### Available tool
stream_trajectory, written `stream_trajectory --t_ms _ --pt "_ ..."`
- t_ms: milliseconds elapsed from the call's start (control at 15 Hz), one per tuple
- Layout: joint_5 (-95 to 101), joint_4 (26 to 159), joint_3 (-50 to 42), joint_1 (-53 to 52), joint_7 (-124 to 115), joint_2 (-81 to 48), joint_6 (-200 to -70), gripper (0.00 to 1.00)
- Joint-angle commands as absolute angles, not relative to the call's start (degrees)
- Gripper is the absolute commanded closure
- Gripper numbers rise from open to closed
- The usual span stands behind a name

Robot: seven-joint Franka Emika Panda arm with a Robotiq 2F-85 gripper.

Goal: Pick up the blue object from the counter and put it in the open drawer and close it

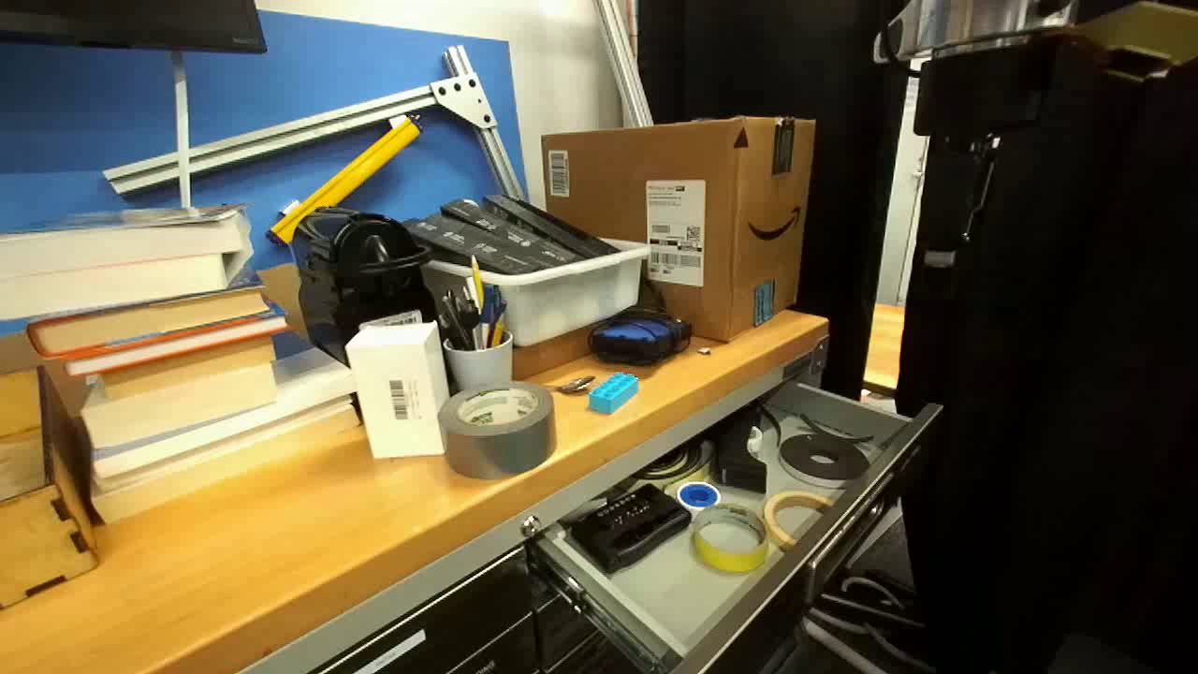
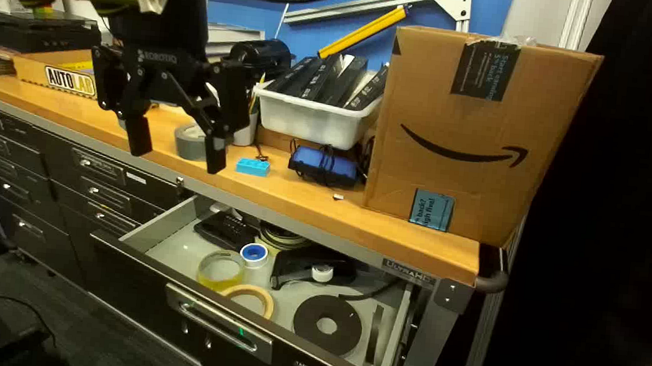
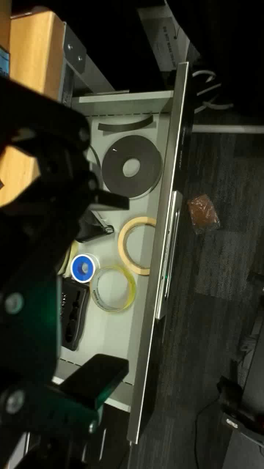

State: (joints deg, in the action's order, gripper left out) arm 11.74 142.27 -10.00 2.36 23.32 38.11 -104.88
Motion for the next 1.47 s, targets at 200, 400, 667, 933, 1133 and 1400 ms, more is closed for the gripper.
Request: stream_trajectory --t_ms 200,400,667,933,1133,1400 --pt "11.8 141.3 -10.2 2.1 23.2 38.4 -104.7 0.00" --pt "11.1 141.1 -9.8 1.8 21.6 37.0 -107.4 0.00" --pt "5.9 138.6 -8.8 -0.8 18.9 28.8 -114.1 0.00" --pt "2.1 135.6 -6.0 -3.1 17.2 18.9 -123.4 0.00" --pt "1.9 132.0 -3.4 -3.8 16.2 10.9 -129.2 0.00" --pt "3.8 127.0 -0.4 -3.5 13.8 2.2 -134.2 0.00"
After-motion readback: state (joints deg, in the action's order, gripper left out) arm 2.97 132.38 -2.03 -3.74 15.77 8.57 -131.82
